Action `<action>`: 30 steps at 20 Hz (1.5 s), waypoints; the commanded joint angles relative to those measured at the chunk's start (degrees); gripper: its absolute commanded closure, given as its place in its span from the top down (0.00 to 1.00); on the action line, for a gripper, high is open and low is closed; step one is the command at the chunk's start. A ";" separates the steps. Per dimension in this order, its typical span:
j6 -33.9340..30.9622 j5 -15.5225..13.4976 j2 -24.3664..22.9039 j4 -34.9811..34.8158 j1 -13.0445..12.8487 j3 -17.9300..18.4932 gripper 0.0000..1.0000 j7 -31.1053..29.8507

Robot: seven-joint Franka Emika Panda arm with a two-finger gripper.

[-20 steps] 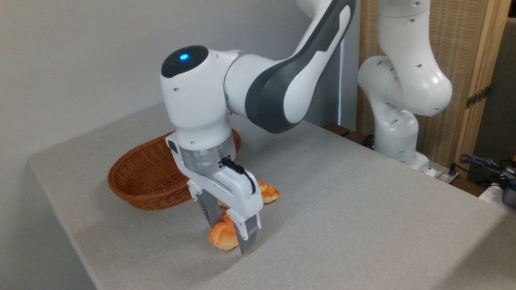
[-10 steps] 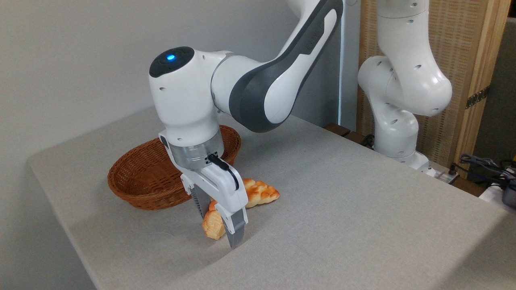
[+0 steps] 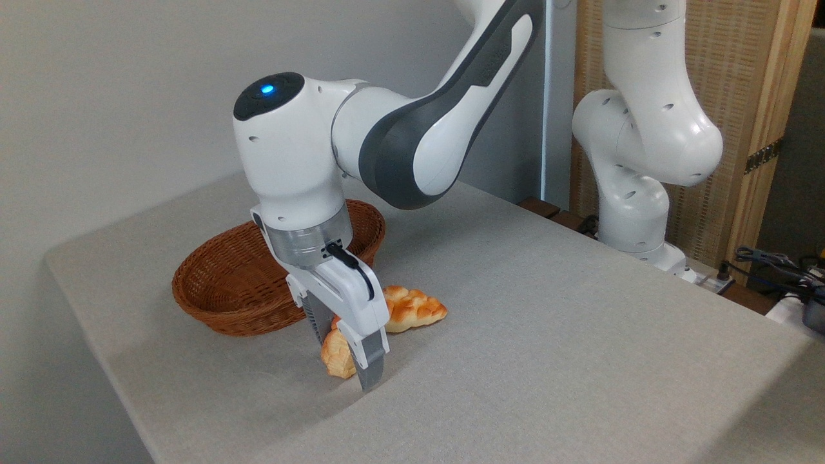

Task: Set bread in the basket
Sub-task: 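Lift the gripped bun and carry it toward the wicker basket, then lower the bun into the basket and open the gripper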

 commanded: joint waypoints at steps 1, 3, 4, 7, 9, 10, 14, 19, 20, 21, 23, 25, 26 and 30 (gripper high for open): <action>0.65 0.46 0.37 0.27 -0.11 0.00 0.26 0.45; 0.65 0.46 0.19 0.27 -0.11 0.00 0.26 0.45; 0.65 0.37 0.19 0.35 -0.11 0.00 0.26 0.45; 0.56 0.28 -0.42 0.79 -0.11 0.00 0.26 0.19; 0.56 0.11 -0.86 1.40 -0.11 0.00 0.27 0.10; 0.56 -0.24 -1.04 2.02 -0.11 -0.09 0.26 -0.16; 0.21 -3.23 -3.05 2.55 -0.11 -0.44 0.28 -0.25; 0.21 -9.02 -4.55 4.92 -0.11 -3.86 0.39 -3.93; 0.29 -9.21 -4.55 5.01 -0.11 -4.74 0.39 -5.25; 0.29 -9.21 -4.55 5.01 -0.11 -5.62 0.39 -6.39; 0.29 -9.21 -4.55 5.01 -0.11 -6.94 0.39 -8.06; 0.29 -9.12 -4.55 5.28 -0.11 -9.13 0.52 -10.43; 0.38 -9.03 -4.38 5.28 -0.11 -10.01 0.75 -11.58; 0.56 -8.33 -3.33 5.28 -0.20 -13.01 1.00 -13.08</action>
